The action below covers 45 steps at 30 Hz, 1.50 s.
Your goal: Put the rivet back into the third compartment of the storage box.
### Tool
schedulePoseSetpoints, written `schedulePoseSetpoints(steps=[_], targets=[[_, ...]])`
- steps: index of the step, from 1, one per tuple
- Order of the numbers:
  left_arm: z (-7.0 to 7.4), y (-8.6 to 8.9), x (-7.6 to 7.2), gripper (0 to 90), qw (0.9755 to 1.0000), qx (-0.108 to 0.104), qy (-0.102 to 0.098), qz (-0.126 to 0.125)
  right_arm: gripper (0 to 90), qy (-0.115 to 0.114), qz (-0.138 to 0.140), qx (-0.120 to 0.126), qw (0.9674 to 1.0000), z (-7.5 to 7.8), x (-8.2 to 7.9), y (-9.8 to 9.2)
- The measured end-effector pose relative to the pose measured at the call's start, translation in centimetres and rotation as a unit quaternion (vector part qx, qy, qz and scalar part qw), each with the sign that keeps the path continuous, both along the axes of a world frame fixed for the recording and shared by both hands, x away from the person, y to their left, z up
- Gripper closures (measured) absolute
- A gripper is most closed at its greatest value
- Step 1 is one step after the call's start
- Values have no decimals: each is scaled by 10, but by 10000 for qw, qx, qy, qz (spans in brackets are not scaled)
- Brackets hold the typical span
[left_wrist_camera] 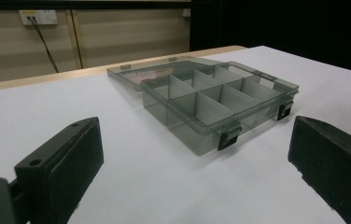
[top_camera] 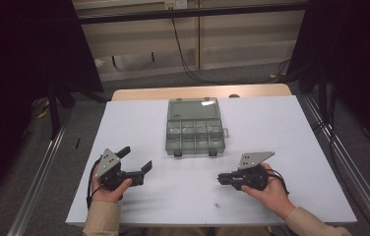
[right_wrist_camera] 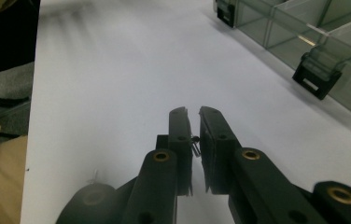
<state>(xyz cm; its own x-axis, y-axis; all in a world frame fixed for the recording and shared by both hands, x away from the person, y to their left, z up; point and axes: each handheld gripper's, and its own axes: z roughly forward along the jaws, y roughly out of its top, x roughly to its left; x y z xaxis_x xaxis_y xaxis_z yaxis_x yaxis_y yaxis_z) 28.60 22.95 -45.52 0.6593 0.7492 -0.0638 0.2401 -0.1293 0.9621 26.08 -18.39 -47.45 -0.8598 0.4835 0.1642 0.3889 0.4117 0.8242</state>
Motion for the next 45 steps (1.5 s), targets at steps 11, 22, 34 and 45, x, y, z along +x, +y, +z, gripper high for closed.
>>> schedulePoseSetpoints(steps=[11,22,34,45], targets=[[-1,1,0,31,10000,16,0,-15,834,-117,-212,112,9996,11,15,-6],[-1,0,-1,31,10000,12,6,-12,833,-180,-365,256,9988,21,30,-4],[-1,2,-3,31,10000,-28,11,-13,834,-249,-570,396,9973,35,54,3],[-1,2,-5,31,10000,-49,17,6,834,-360,-694,317,9964,46,78,12]])
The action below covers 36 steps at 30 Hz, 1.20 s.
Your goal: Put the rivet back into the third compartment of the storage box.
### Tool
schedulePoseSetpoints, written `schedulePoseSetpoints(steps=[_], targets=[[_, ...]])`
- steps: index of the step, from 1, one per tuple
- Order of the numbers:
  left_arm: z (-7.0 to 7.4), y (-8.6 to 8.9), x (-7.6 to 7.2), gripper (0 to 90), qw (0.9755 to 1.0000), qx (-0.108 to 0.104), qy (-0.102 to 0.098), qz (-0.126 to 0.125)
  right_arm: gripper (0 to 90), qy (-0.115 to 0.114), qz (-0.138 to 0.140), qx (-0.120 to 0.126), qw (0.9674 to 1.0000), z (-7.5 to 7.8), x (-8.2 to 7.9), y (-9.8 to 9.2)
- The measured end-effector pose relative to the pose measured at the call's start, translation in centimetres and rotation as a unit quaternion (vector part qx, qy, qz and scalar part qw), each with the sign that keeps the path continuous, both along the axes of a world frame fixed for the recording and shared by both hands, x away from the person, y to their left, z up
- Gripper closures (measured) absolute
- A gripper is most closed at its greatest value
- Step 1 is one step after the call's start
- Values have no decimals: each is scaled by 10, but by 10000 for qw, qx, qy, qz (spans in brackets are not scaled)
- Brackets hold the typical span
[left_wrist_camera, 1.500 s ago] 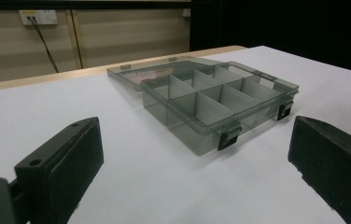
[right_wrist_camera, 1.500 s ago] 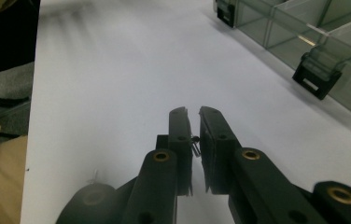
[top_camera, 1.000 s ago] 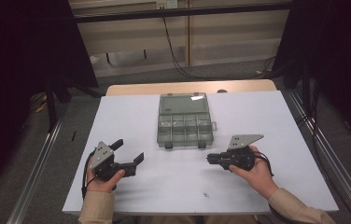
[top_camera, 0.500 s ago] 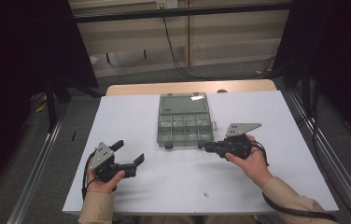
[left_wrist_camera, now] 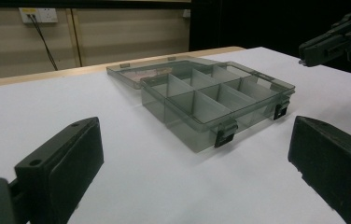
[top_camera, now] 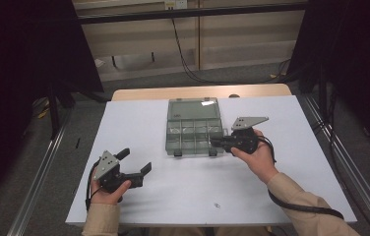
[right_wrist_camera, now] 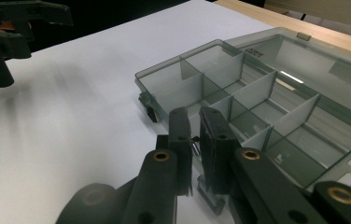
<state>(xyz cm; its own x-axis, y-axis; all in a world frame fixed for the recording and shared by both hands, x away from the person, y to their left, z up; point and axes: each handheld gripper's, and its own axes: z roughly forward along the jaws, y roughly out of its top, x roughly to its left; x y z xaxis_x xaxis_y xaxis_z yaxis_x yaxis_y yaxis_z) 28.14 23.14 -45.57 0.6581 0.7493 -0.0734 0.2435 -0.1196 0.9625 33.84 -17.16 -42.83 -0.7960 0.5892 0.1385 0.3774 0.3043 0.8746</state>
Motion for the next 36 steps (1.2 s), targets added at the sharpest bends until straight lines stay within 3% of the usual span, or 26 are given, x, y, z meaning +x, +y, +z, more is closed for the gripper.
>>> schedulePoseSetpoints(steps=[17,36], targets=[[-1,-1,2,31,10000,-21,22,-47,833,-43,-315,55,9995,3,31,14],[-2,-1,3,31,9999,-52,29,-84,834,104,-774,-185,9968,-15,69,20]])
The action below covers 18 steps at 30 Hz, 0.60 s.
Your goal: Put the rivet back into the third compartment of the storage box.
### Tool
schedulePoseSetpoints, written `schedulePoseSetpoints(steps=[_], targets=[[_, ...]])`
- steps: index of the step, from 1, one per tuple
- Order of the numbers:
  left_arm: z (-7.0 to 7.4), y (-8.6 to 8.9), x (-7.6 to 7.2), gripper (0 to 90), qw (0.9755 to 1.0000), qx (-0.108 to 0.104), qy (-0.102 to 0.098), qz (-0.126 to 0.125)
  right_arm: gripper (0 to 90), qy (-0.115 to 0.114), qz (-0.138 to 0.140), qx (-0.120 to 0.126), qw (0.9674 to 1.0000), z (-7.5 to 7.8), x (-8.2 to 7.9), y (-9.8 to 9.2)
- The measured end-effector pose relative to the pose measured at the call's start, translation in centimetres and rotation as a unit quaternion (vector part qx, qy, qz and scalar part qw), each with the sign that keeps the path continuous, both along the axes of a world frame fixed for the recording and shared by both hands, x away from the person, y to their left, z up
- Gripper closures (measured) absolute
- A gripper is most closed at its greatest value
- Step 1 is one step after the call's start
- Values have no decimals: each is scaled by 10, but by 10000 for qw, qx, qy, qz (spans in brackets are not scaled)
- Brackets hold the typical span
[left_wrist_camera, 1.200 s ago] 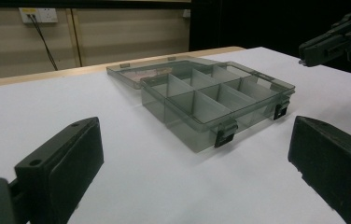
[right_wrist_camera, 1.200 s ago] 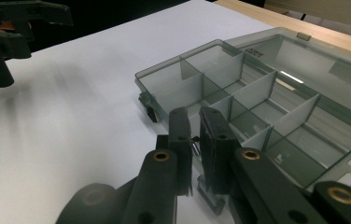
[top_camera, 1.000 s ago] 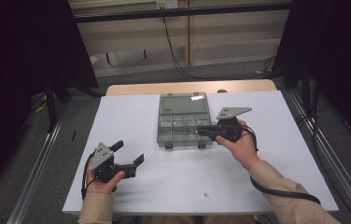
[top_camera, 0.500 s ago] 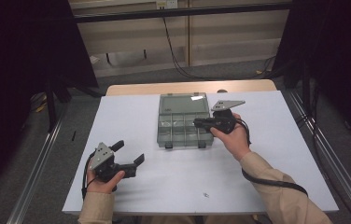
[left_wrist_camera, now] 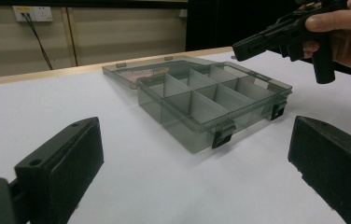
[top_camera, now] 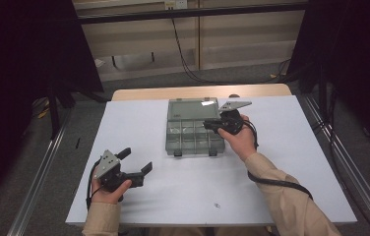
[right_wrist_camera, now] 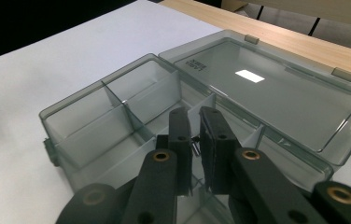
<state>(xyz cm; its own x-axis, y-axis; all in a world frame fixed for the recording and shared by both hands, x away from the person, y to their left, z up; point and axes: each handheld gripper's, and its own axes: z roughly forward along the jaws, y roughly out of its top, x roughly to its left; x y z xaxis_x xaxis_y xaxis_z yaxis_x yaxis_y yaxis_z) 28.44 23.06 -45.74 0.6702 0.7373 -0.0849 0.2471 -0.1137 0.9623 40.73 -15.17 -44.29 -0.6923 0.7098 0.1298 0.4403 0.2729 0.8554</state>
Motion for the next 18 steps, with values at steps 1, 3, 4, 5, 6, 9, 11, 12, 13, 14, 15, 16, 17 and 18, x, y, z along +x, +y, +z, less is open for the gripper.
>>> schedulePoseSetpoints(steps=[1,3,4,5,6,9,11,12,13,14,15,16,17,18], targets=[[0,0,0,31,10000,6,-5,-12,833,-4,-17,-28,10000,0,2,1],[0,-1,0,31,10000,48,9,5,834,13,-42,-72,10000,-1,5,2],[0,-2,0,31,10000,69,3,-20,833,10,-45,-92,9999,-2,7,3],[0,-2,0,31,10000,71,-7,-43,833,13,-65,-132,9999,-2,9,3],[0,-3,0,31,10000,76,-1,-42,833,26,-74,-139,9999,-3,10,4],[0,-3,0,31,10000,28,-17,-46,833,14,-81,-180,9998,-4,14,7],[0,-2,0,31,10000,46,-10,-45,833,26,-120,-205,9997,-4,16,8],[0,-1,0,31,10000,45,-14,-37,833,22,-132,-219,9997,-4,16,9],[0,-1,0,31,10000,44,-12,-33,833,-1,-102,-238,9997,-4,17,9],[0,-1,0,31,10000,42,-13,-32,833,9,-101,-250,9996,-4,18,10],[0,-2,0,31,10000,38,-11,-37,833,14,-107,-249,9996,-4,18,10],[0,-2,0,31,10000,49,-17,-44,833,23,-102,-257,9996,-4,18,10],[0,-2,0,31,10000,69,-29,-52,832,23,-74,-254,9996,-5,19,10],[0,-2,0,32,10000,75,-14,-37,831,25,-82,-259,9996,-5,19,10]])
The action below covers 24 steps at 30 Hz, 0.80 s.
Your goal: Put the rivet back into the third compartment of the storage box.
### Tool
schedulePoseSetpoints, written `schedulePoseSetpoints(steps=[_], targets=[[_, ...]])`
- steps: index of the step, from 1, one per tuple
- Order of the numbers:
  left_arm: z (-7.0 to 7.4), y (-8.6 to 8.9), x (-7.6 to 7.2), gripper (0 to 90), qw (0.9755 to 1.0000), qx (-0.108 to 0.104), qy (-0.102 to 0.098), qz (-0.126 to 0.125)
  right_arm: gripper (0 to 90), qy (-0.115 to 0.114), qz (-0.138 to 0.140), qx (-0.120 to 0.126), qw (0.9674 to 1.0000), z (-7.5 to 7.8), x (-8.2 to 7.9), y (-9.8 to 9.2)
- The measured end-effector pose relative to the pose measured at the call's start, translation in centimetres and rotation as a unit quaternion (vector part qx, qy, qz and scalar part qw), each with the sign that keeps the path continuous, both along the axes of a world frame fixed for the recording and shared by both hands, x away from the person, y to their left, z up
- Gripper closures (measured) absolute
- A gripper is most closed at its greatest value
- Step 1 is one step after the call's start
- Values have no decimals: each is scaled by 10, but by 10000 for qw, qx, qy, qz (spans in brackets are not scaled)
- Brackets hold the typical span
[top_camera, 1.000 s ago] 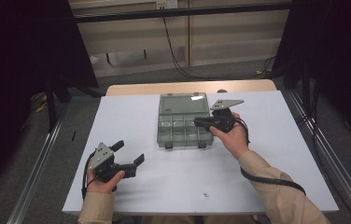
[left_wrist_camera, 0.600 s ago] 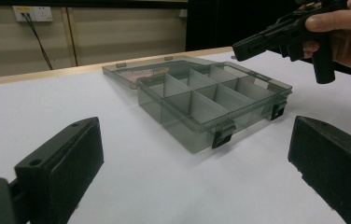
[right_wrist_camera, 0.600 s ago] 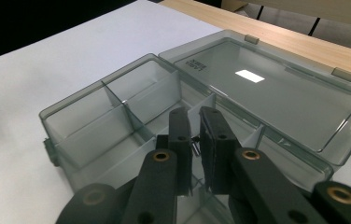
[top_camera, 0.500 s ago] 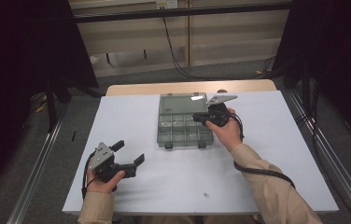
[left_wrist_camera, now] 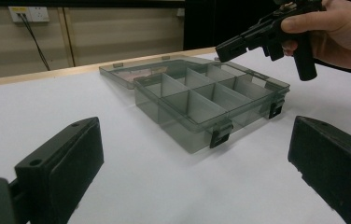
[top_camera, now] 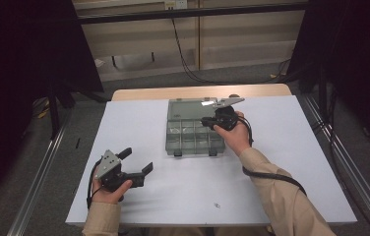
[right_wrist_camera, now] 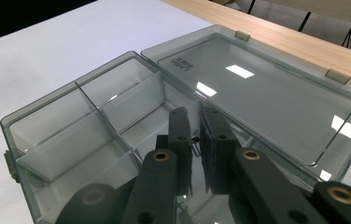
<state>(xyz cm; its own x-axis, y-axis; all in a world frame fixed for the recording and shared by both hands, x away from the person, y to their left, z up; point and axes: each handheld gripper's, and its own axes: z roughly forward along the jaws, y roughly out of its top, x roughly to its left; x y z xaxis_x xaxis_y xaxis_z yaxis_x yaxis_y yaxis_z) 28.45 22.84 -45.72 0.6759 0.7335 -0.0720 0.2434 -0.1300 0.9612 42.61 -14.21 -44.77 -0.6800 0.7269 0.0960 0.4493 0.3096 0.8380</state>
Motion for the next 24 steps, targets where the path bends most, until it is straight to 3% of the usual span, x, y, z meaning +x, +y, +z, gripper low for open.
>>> schedulePoseSetpoints(steps=[10,18,24], targets=[[0,0,1,32,10000,23,-14,-3,733,23,45,190,9998,3,-6,-3],[0,-1,0,32,10000,23,-3,-3,672,-56,196,414,9989,9,-25,-8],[0,-2,0,32,10000,17,0,2,588,-102,255,439,9987,11,-37,-13]])
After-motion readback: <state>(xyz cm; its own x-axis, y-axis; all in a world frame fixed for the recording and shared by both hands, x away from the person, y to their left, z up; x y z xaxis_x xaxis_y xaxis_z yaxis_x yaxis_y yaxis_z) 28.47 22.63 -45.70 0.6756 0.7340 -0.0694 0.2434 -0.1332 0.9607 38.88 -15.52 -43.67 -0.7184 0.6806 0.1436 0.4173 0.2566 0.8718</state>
